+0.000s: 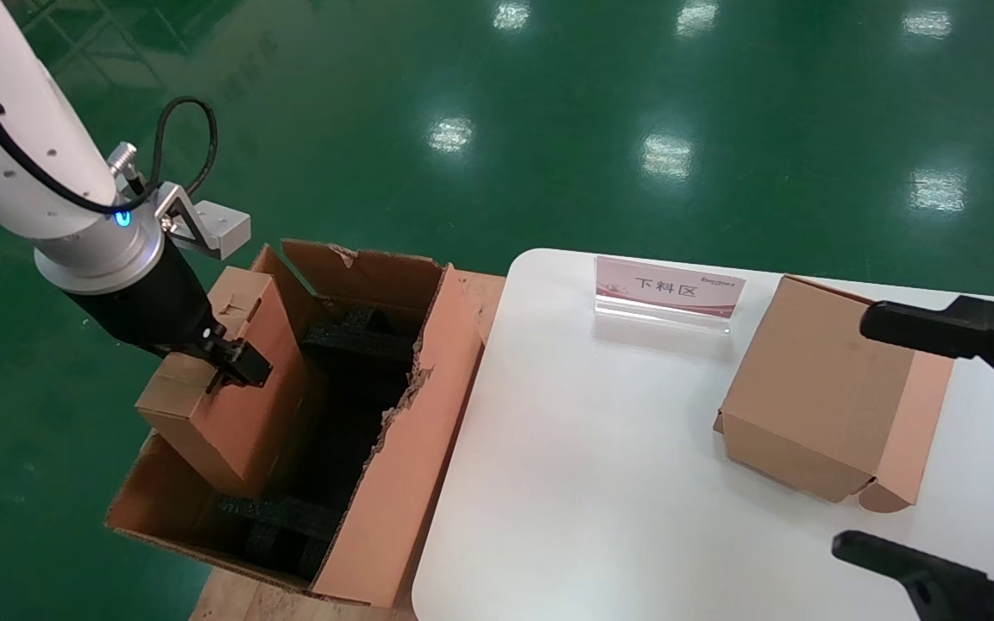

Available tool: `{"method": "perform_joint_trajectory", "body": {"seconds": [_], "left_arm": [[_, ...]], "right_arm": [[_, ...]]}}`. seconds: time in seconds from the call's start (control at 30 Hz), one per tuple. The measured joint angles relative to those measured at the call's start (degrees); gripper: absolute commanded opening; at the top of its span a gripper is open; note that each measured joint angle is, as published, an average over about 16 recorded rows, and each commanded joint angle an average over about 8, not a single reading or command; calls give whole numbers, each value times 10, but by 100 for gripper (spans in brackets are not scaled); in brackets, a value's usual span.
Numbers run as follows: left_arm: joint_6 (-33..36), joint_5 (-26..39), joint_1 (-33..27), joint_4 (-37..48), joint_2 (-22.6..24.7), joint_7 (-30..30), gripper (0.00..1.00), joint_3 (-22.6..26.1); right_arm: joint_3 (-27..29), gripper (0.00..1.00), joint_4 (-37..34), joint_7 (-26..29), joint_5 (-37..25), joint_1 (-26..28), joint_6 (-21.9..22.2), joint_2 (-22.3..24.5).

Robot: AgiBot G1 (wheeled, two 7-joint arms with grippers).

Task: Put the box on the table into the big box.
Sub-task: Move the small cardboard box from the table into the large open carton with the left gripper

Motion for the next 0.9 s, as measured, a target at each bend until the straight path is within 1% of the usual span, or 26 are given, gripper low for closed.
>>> {"method": "perform_joint_trajectory", "body": {"seconds": [0.4,0.9], "left_arm": [[-54,33,29,1,-18,-2,0,9],[-94,54,49,-3,-35,-6,0,15]], "right_arm": [[0,100,0,0,0,0,0,0],[0,100,0,0,0,0,0,0]]}}
